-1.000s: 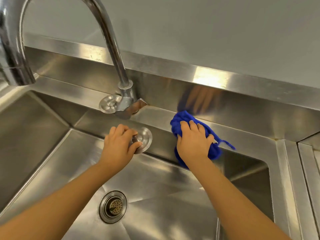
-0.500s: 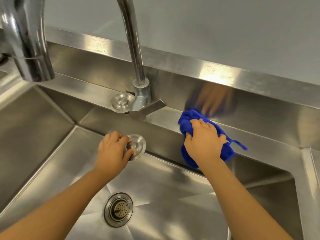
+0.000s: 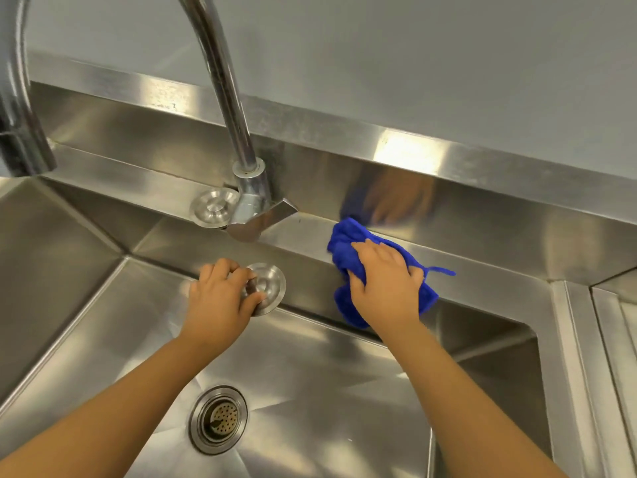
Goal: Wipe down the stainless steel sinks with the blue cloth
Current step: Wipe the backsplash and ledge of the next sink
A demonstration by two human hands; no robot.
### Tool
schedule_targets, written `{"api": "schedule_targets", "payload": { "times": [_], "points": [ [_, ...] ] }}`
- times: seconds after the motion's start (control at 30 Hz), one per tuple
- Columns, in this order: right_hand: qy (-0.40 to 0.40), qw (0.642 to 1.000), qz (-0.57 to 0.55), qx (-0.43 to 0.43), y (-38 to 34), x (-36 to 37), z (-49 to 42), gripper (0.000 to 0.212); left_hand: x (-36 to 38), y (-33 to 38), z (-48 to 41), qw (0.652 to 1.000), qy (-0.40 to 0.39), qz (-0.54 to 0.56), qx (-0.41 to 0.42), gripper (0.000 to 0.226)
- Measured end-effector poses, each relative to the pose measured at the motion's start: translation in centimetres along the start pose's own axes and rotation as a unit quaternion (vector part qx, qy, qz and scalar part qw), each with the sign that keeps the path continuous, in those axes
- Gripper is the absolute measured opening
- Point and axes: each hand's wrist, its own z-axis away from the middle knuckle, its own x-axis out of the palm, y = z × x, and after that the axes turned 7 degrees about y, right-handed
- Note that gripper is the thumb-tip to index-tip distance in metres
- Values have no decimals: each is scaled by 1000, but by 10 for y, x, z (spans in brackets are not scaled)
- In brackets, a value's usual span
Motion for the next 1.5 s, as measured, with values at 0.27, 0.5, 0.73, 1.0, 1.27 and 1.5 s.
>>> {"api": "schedule_targets", "payload": {
  "times": [0.27, 0.5, 0.73, 1.0, 1.27, 1.5],
  "points": [
    [115, 986, -118, -18, 14, -74, -7, 26, -27, 23, -2, 1000, 15, 1, 25, 24],
    [204, 976, -51, -58, -16, -122, -55, 46, -34, 31, -11, 999, 34, 7, 39, 24],
    [140, 988, 58, -32, -50, -73, -79, 53, -17, 12, -8, 998, 48, 19, 30, 26],
    [79, 978, 75, -177, -68, -74, -101, 54, -6, 29, -16, 998, 41, 29, 38, 22],
    [225, 974, 16, -30, 16, -87, -60, 55, 7, 40, -14, 995, 40, 76, 45, 22],
    [132, 988, 51, -65, -5, -89, -69, 54, -7, 61, -13, 995, 38, 63, 63, 23]
  ]
}}
